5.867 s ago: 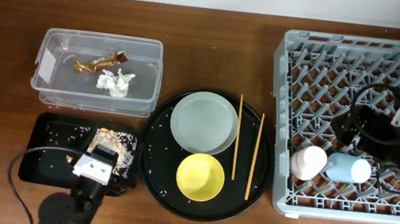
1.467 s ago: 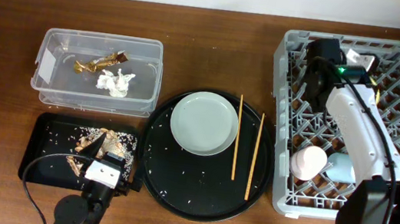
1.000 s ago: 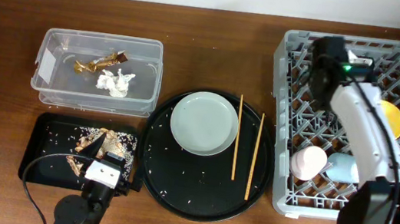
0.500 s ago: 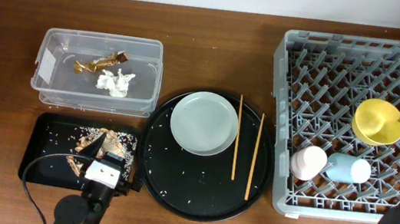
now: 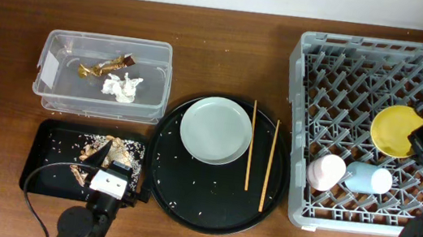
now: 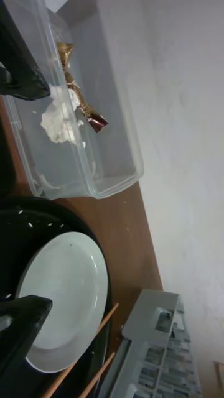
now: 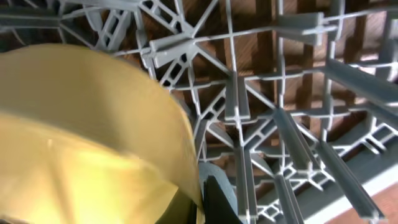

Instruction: Sort waste into correct bins and load items into the dishwasher rack

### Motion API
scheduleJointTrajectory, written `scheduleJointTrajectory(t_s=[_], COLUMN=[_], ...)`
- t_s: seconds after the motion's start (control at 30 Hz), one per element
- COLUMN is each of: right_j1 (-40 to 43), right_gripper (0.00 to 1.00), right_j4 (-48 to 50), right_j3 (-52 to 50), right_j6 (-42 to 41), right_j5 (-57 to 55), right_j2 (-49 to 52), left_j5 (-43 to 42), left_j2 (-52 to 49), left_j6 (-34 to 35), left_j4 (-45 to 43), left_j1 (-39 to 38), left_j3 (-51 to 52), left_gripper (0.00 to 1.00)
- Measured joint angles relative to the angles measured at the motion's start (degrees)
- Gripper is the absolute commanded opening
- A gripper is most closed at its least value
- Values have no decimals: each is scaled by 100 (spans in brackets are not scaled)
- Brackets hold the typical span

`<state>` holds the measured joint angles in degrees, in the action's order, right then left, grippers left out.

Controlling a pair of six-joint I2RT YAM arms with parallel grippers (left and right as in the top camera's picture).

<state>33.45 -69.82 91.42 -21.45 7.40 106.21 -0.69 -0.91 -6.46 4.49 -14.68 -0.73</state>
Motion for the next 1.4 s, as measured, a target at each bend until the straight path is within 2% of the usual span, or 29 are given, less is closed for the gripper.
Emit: scheduleJointTrajectory(t_s=[0.17,0.27,0.33,0.47,0.63,0.93,1.23,1.4], right_j1=[-149,-844,-1672,-3169,-3884,-3923,-4531,-4562], right_gripper=[4,4,4,4,4,4,5,25], right_j4=[-345,-293,-214,-302,-739,-1095,-1366,-1615], right_j3=[699,866,931,931,929,929,787,767], right_j6=[2,0,-44,-387,-721,-817,-1139,-1172], right_j5=[-339,-1211,-2229,-4559,-6247,-6937,-6857,-6450], right_j2=[-487,-1281,-1515,-1064,-149,1110,1172,1193], left_j5=[0,0,0,0,0,0,0,0], left_j2=[0,0,0,0,0,0,0,2], left_j6=[0,0,0,0,0,0,0,0], left_j4=[0,0,0,0,0,0,0,0], left_j1=[0,0,0,0,0,0,0,0], left_j3=[0,0,0,0,0,0,0,0], left_gripper=[100,99,99,100,100,100,99,99])
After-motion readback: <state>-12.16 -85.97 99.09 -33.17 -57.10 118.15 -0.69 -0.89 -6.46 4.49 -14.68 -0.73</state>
